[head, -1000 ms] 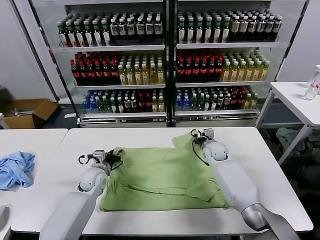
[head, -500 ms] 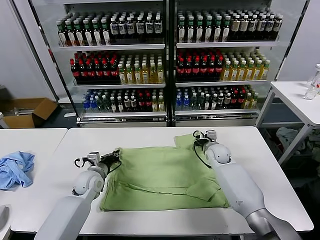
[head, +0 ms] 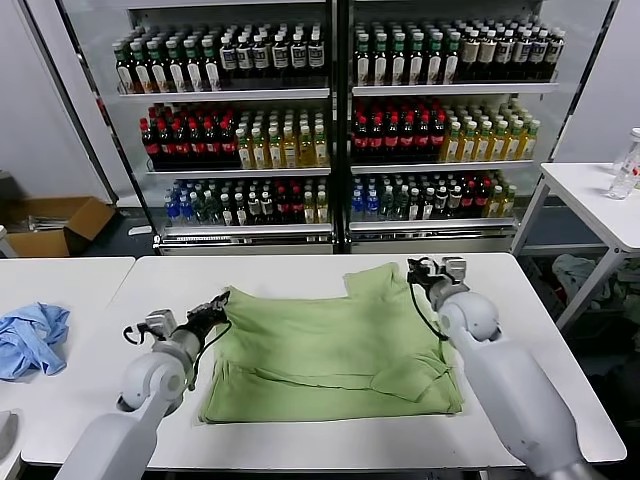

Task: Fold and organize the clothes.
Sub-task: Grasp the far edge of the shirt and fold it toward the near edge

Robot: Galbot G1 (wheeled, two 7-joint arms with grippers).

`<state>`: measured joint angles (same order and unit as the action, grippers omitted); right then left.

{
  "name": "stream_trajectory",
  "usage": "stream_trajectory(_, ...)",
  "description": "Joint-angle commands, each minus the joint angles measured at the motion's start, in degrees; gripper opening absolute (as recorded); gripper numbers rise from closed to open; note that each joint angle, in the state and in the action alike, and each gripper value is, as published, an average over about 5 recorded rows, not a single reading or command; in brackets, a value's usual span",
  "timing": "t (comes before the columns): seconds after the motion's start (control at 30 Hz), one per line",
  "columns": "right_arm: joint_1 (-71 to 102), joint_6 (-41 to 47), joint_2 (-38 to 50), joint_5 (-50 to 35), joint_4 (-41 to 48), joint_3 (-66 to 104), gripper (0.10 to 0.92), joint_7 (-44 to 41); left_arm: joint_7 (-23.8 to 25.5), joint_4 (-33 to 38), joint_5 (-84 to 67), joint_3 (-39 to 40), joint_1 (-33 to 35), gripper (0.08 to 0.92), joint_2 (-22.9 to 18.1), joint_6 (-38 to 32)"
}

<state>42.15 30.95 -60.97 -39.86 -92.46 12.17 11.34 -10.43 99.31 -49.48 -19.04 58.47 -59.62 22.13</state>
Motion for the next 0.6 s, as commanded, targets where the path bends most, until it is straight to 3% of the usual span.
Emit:
stream_trajectory(0.03, 14.1, 0.8, 5.2, -0.9, -14.6, 7.4, 0.106, 1.4, 0.5, 10.9, 1.7, -3.3, 13.0, 0.086, 1.4, -0.2)
stream_trajectory(0.23, -1.4, 2.1, -2.0, 3.2, 1.3, -1.3, 0.148, 2.3, 0.6, 9.6, 3.6, -2.2, 11.1, 0.086, 1.0, -0.5)
stream_trajectory(0.43, -17.8, 2.1, -10.3, 7.0, 23.6, -9.5, 0.319, 0.7, 0.9, 9.3, 4.0, -1.7, 10.5, 0.086, 1.0, -0.6)
stream_trajectory(0.6, -21.6, 2.2, -14.2, 10.4, 33.2, -12.6, 0.466, -0.3, 1.0, 9.4, 3.8, -2.1, 10.6, 0.086, 1.2, -0.7)
